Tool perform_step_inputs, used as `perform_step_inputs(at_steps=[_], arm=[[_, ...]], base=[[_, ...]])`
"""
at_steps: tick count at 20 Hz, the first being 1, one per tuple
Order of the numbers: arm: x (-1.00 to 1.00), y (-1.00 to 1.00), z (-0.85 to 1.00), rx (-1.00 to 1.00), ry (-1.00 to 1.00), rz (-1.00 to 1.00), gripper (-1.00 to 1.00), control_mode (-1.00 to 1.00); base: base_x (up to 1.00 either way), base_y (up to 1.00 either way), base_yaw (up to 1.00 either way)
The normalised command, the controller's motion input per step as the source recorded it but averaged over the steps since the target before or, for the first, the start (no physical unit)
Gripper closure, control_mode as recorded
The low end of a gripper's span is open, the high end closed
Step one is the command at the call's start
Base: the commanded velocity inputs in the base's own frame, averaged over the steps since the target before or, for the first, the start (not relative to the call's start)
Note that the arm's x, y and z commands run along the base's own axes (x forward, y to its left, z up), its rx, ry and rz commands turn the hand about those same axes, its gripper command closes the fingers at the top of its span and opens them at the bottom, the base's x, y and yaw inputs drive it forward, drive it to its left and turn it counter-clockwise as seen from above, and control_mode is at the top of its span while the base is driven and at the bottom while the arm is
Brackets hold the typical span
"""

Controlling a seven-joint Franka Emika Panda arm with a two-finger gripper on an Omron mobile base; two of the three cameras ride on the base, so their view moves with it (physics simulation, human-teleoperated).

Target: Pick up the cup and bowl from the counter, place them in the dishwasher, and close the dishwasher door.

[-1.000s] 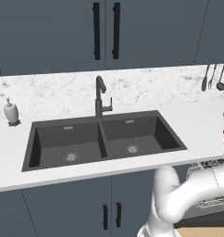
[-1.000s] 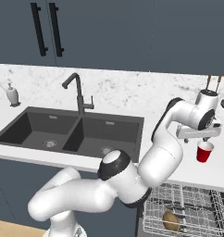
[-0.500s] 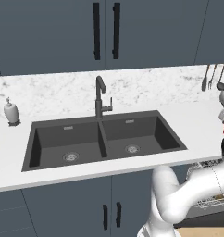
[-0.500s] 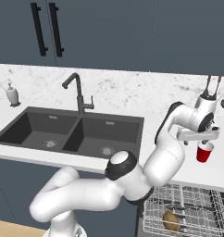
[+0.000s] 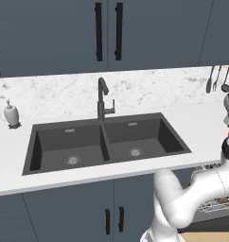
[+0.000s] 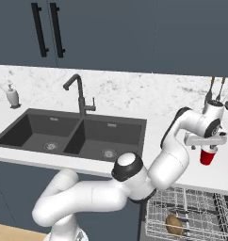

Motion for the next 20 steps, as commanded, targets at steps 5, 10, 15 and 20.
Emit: perform_step_inputs(at_steps=[5,10,15,20], arm=[[0.15,-0.14,-0.3,0.0,0.0,-0.01,-1.0,-1.0],[0.25,-0.05,-0.13,0.0,0.0,0.0,-1.0,-1.0],[0.05,-0.01,-0.1,0.0,0.0,0.0,-1.0,-1.0],[-0.15,0.02,-0.52,0.02,0.0,0.01,-1.0,-1.0]], base=[[0.0,0.0,0.0],[0.0,0.0,0.0],[0.0,0.0,0.0],[0.0,0.0,0.0]])
